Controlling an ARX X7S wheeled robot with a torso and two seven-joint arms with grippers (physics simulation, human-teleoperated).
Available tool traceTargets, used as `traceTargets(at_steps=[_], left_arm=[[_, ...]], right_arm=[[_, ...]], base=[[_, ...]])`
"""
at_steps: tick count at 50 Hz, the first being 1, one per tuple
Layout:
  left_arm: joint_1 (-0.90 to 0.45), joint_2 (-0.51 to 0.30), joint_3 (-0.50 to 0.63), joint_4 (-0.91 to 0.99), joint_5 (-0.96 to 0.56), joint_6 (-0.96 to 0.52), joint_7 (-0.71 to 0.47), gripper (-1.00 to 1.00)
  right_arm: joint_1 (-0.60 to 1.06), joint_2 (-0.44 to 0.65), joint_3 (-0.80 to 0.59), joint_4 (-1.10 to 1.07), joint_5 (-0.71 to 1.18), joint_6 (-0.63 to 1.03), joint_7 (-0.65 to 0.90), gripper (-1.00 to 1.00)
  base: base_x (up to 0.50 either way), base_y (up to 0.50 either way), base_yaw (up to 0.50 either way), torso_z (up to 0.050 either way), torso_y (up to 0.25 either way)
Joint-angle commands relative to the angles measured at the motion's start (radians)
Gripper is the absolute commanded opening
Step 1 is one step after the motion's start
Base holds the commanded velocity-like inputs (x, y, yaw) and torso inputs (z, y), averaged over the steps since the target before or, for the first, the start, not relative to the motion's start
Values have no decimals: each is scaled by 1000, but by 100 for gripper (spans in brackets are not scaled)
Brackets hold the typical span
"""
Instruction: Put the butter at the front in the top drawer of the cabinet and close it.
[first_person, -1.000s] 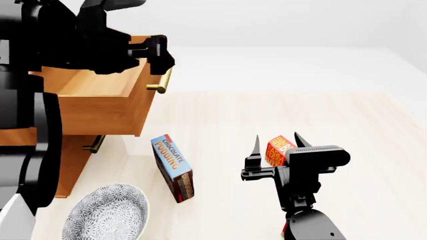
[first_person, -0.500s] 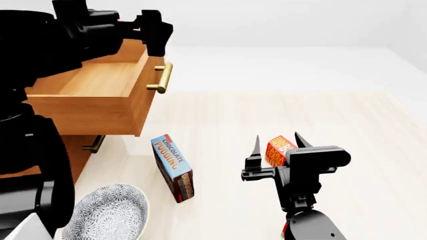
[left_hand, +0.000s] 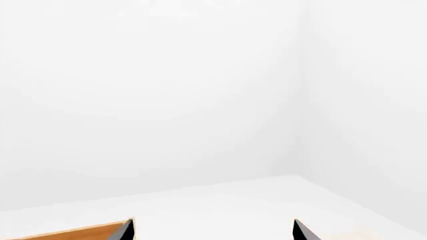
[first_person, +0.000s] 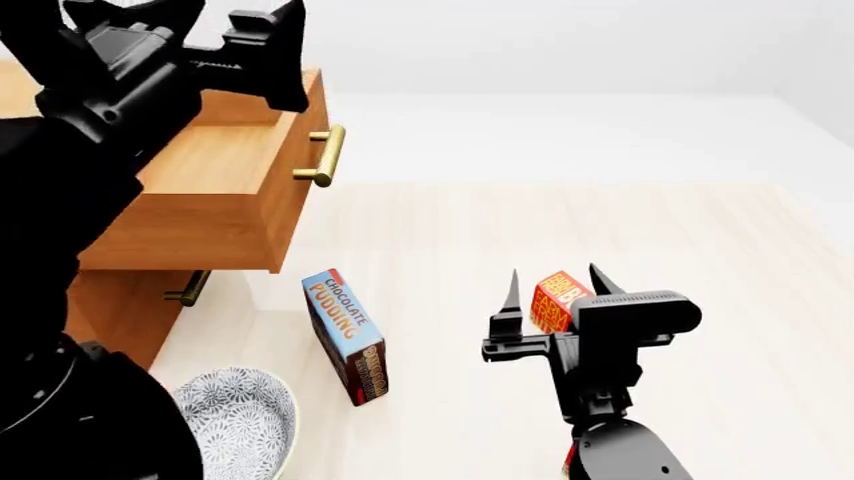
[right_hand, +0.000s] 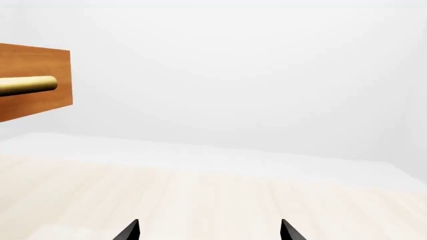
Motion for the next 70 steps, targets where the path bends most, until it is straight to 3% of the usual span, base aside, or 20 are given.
traceTargets(at_steps=[1,27,36,50,60,70], left_arm=[[137,21,-37,183,4,74,-38,100],[411,83,-81,445,5,186,-130,100],[452,92,-97,482,-19,199,-148,100],[484,95,-130,521,-67,197,-176,100],[484,87,-158,542,-113,166,-191,100],[486,87,-175,549,-154,156,-209,100]], right_arm=[[6,0,-4,0,2,4,4,100],[8,20,-9,-22,-13,36,36,100],[8,61,60,-73,63,99,31,100],[63,213,101,-97,172,210,-118,100],[134,237,165,-28,296,261,-206,100],[201,263,141,105,299,245,-321,100]], base=[[0,0,0,0,0],[0,0,0,0,0],[0,0,0,0,0],[0,0,0,0,0],[0,0,0,0,0],[0,0,0,0,0]])
